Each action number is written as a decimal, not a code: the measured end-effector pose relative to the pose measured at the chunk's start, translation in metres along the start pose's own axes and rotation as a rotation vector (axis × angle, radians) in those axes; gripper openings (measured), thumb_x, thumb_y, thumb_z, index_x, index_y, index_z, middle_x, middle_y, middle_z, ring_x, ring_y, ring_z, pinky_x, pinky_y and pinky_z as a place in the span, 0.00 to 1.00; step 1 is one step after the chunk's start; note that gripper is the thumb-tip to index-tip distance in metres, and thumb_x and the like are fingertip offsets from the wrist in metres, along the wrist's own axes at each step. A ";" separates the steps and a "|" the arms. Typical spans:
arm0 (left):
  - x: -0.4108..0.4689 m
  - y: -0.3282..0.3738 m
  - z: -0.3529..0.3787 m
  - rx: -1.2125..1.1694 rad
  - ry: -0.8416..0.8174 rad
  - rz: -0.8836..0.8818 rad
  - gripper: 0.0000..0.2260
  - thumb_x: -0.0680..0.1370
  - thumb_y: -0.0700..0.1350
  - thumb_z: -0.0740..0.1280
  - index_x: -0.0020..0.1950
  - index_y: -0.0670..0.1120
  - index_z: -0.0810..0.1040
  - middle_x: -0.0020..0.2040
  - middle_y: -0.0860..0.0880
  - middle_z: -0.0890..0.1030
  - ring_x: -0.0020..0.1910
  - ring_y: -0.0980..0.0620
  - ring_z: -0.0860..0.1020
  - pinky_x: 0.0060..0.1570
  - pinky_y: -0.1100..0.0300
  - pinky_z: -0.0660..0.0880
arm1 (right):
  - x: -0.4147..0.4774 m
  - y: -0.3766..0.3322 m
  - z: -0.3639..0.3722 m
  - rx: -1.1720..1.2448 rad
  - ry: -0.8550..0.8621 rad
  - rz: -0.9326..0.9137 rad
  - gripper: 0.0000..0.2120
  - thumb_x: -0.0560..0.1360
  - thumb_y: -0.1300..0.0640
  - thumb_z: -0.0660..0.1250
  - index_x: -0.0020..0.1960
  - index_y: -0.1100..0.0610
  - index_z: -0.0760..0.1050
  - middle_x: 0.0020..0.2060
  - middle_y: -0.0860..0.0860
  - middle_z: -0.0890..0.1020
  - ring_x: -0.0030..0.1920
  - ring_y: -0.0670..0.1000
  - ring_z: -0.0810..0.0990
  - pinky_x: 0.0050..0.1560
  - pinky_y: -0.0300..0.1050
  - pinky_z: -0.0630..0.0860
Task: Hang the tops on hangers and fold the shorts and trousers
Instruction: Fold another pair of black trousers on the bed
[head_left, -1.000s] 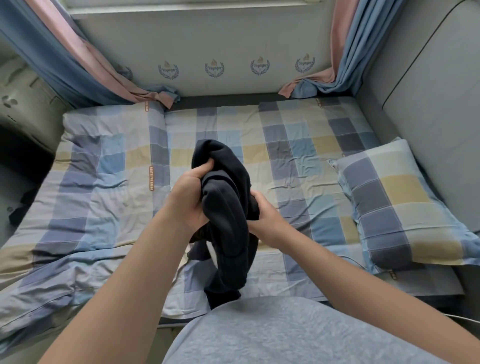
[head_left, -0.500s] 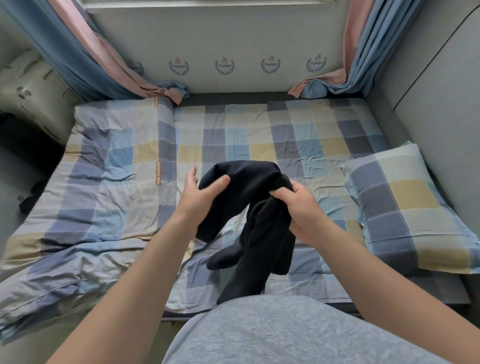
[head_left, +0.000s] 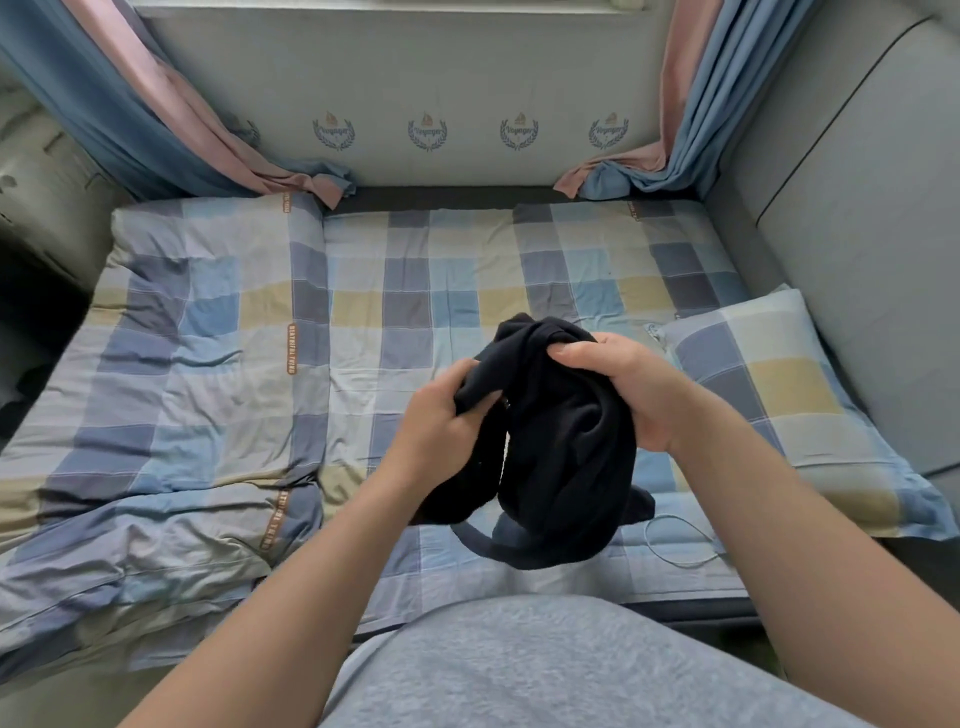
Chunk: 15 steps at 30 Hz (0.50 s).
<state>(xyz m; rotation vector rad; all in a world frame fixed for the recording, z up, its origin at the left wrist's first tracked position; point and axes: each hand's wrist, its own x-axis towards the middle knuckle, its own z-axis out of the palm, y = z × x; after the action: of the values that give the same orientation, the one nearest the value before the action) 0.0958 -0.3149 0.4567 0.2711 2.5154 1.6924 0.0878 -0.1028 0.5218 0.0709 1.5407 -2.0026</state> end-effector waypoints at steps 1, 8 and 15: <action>0.003 0.000 -0.005 -0.086 -0.024 -0.036 0.07 0.80 0.44 0.65 0.56 0.45 0.79 0.48 0.41 0.82 0.50 0.42 0.80 0.52 0.42 0.76 | -0.002 -0.003 -0.004 -0.063 0.006 -0.002 0.11 0.75 0.55 0.68 0.54 0.60 0.83 0.51 0.60 0.85 0.50 0.57 0.85 0.47 0.46 0.82; 0.016 0.008 -0.033 -0.370 -0.045 -0.288 0.15 0.83 0.48 0.63 0.44 0.60 0.86 0.44 0.55 0.87 0.43 0.58 0.85 0.38 0.68 0.78 | 0.001 -0.011 -0.016 -0.432 0.243 -0.103 0.13 0.76 0.58 0.73 0.59 0.53 0.80 0.52 0.53 0.86 0.52 0.53 0.86 0.55 0.47 0.82; 0.032 0.026 -0.050 -0.424 0.252 -0.621 0.14 0.82 0.54 0.65 0.53 0.43 0.80 0.42 0.49 0.84 0.40 0.51 0.83 0.35 0.59 0.77 | -0.005 0.001 0.015 -0.728 0.361 -0.439 0.15 0.76 0.56 0.72 0.62 0.49 0.76 0.58 0.44 0.80 0.58 0.44 0.79 0.60 0.46 0.78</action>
<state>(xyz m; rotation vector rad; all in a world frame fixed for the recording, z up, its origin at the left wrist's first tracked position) 0.0577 -0.3443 0.5008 -0.7148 1.9751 1.9719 0.0971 -0.1142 0.5274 -0.2289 2.6189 -1.6497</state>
